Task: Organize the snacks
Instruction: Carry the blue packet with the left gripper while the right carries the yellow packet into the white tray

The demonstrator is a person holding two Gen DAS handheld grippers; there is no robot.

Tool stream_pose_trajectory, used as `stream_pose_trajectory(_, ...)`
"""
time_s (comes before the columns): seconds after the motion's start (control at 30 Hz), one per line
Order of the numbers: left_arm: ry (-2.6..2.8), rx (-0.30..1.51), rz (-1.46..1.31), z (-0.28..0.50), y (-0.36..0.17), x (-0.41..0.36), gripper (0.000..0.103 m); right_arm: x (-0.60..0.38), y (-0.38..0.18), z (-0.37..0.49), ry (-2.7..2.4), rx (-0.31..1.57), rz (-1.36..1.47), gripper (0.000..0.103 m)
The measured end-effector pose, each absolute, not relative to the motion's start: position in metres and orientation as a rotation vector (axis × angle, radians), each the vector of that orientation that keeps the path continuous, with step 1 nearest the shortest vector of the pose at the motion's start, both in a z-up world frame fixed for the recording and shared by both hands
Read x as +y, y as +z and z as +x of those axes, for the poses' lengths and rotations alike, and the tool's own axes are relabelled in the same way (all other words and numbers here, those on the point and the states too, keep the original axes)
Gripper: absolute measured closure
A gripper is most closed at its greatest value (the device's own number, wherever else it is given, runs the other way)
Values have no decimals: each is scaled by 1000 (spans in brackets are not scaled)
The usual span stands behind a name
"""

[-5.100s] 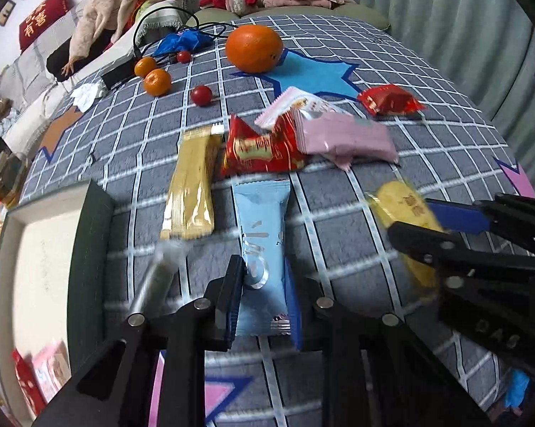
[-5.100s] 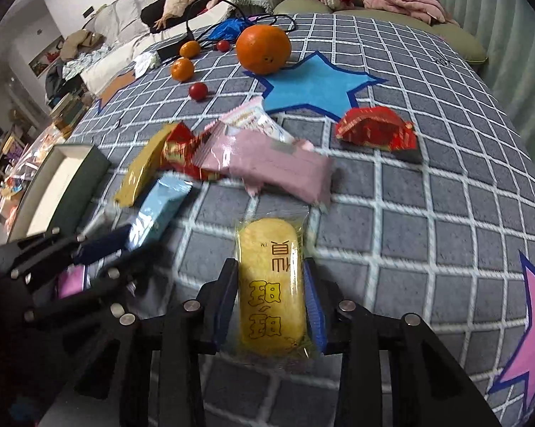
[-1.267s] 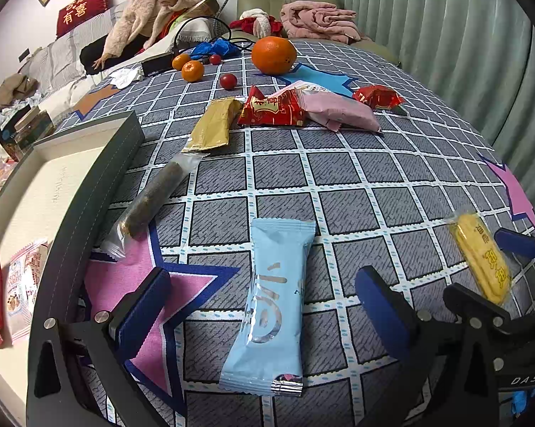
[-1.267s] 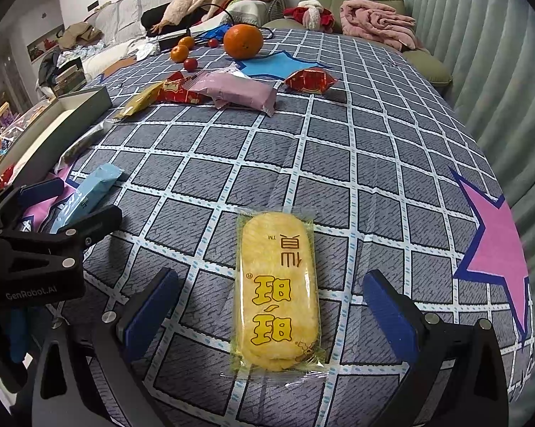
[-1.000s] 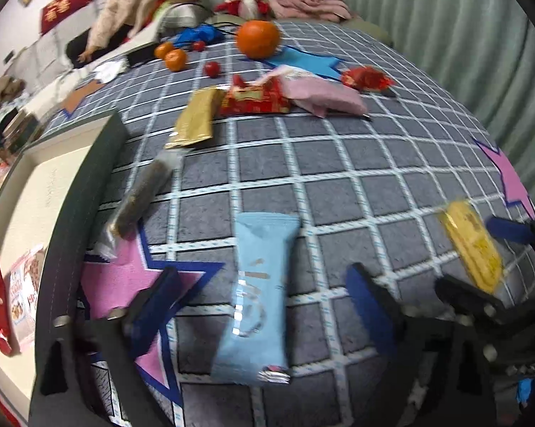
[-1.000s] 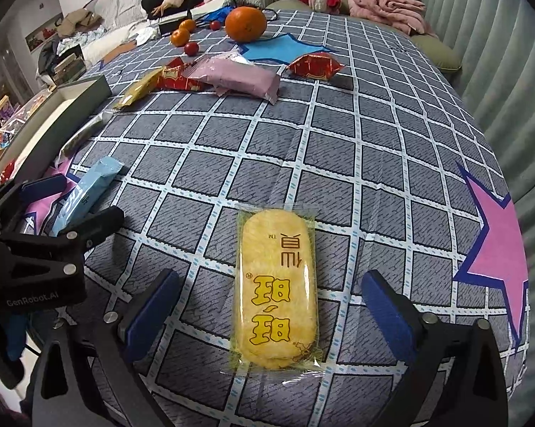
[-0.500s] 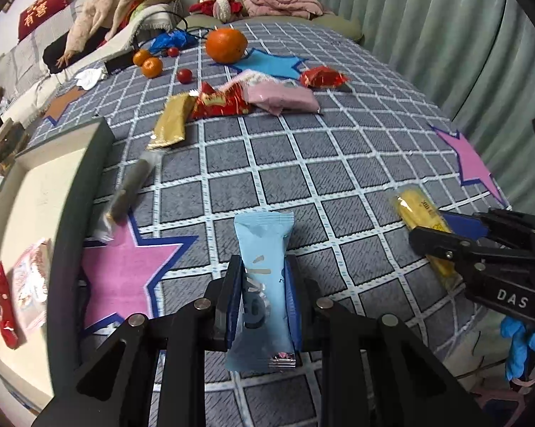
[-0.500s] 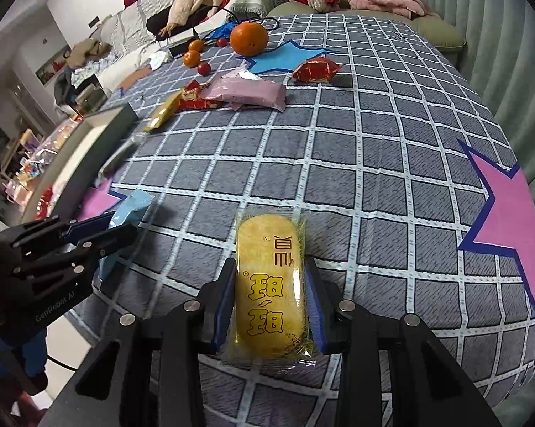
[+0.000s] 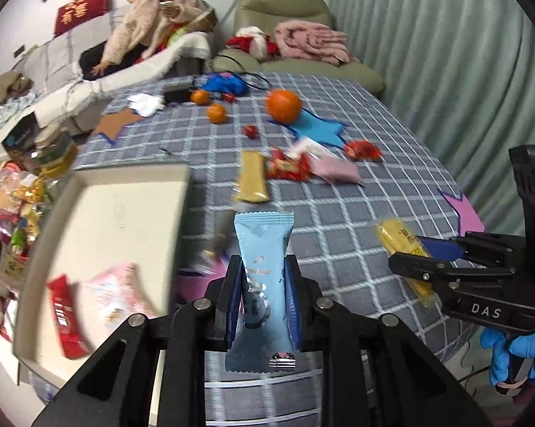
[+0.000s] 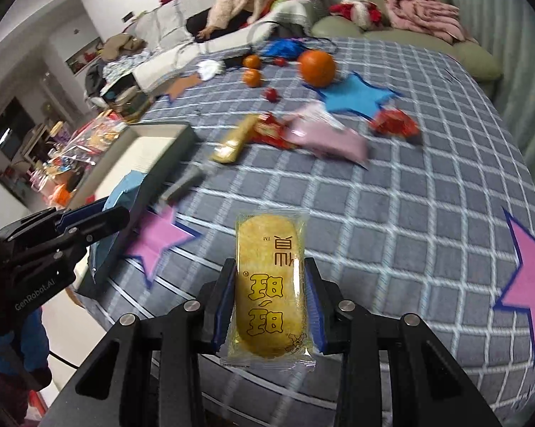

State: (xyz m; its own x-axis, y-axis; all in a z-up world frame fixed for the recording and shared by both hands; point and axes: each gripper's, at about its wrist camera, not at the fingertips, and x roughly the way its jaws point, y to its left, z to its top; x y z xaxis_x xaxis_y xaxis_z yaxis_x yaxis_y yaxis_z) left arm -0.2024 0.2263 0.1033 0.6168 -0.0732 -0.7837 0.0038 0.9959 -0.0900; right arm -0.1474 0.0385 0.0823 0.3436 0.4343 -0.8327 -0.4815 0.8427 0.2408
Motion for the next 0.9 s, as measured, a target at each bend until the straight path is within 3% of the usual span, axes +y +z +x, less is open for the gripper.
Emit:
stream_pose_trajectory(0.27, 90, 872, -111, -197, 119, 306, 78, 116, 94, -134, 715, 1065, -104, 65)
stream_pose_trajectory(0.9, 181, 978, -227, -177, 52, 392, 78, 267, 71, -98, 860, 1147, -190, 65)
